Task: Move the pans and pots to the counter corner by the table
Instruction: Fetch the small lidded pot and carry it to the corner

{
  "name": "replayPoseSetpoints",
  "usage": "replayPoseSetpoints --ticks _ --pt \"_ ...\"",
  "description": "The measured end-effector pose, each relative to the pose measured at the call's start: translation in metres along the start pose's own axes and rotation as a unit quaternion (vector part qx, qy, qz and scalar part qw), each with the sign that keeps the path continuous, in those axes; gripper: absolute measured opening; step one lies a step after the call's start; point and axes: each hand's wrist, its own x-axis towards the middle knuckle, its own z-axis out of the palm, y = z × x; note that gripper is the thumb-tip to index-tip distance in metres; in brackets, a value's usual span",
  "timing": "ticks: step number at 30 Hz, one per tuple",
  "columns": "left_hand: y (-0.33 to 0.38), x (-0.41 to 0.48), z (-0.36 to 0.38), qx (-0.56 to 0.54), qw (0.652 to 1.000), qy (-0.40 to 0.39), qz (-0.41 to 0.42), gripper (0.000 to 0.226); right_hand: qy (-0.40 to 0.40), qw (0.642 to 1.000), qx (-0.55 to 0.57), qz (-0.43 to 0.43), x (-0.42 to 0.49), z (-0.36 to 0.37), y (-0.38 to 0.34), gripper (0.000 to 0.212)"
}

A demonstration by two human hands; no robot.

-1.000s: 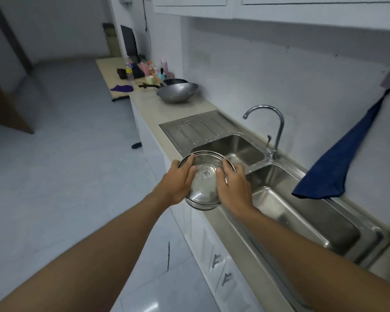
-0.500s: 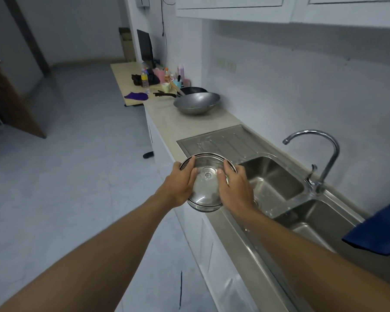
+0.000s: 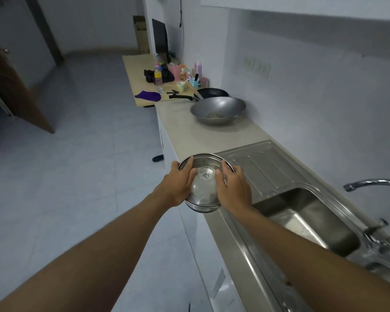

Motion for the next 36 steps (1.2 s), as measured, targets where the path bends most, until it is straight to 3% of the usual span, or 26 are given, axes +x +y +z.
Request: replayPoseSetpoints --ticks 18,36 --pt "-0.136 0.227 -0.108 0.023 0.997 -0.067 0.039 0.053 0.025 0.998 0.012 0.061 0.198 0.145 -0.101 0.044" --pt "-0.187 0.485 -0.140 0.043 0.995 -0.084 0.026 0.052 0.006 0.998 -0.009 0.067 0.449 0.249 -0.089 0.044"
